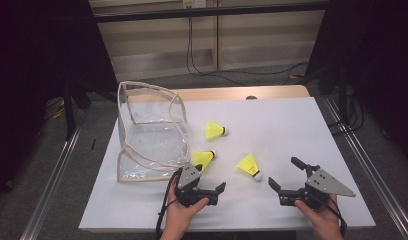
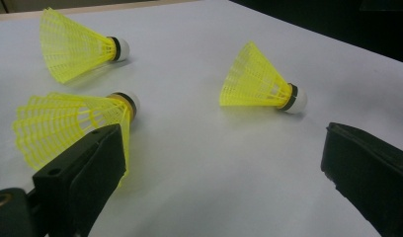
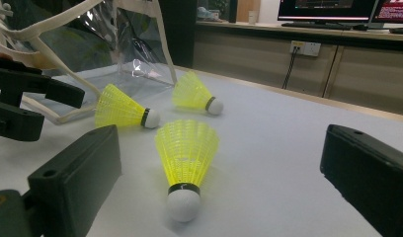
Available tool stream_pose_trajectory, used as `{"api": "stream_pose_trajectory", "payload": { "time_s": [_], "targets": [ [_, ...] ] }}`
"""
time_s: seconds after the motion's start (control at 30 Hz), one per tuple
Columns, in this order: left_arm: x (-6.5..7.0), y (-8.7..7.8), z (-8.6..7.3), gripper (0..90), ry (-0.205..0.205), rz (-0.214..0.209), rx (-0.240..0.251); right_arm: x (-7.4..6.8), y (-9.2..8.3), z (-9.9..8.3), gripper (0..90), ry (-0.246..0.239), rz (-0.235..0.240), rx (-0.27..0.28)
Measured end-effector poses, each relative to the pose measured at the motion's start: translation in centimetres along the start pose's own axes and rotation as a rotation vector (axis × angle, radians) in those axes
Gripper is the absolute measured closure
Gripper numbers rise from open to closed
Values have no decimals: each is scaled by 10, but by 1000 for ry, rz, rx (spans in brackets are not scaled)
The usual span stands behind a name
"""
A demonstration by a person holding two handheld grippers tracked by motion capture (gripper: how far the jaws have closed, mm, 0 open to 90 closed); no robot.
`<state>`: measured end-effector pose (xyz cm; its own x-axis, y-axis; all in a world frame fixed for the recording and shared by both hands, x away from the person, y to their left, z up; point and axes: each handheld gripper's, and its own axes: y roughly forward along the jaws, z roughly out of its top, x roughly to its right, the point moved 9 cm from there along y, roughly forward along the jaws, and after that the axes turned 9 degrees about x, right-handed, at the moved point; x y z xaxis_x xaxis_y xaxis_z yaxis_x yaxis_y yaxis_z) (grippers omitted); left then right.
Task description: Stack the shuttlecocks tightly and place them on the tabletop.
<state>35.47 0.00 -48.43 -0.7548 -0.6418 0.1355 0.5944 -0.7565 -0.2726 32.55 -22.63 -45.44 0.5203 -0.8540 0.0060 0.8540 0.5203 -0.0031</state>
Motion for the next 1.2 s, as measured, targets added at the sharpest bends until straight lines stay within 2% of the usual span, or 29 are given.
{"api": "stream_pose_trajectory", "payload": {
  "time_s": [0.23, 0.43, 0.8, 0.97, 1.07, 1.2],
  "targets": [
    [-1, 6, -2, 43, 10, 32, -19, 1, 0, 0, 17, 1, -3, -1],
    [-6, 12, -5, 43, -3, 73, -36, 0, -1, 0, 17, 4, -3, -2],
    [-11, 19, -3, 64, 9, 139, -30, 1, 0, -1, 18, 5, 0, 0],
    [-9, 21, -3, 71, 15, 142, -28, 1, 0, -1, 18, 7, 0, -1],
    [-6, 22, -4, 76, 16, 135, -39, 1, 0, -1, 18, 8, 0, -4],
    [-7, 25, -5, 99, 25, 147, -64, 1, 0, -1, 18, 5, 1, -2]
  ]
}}
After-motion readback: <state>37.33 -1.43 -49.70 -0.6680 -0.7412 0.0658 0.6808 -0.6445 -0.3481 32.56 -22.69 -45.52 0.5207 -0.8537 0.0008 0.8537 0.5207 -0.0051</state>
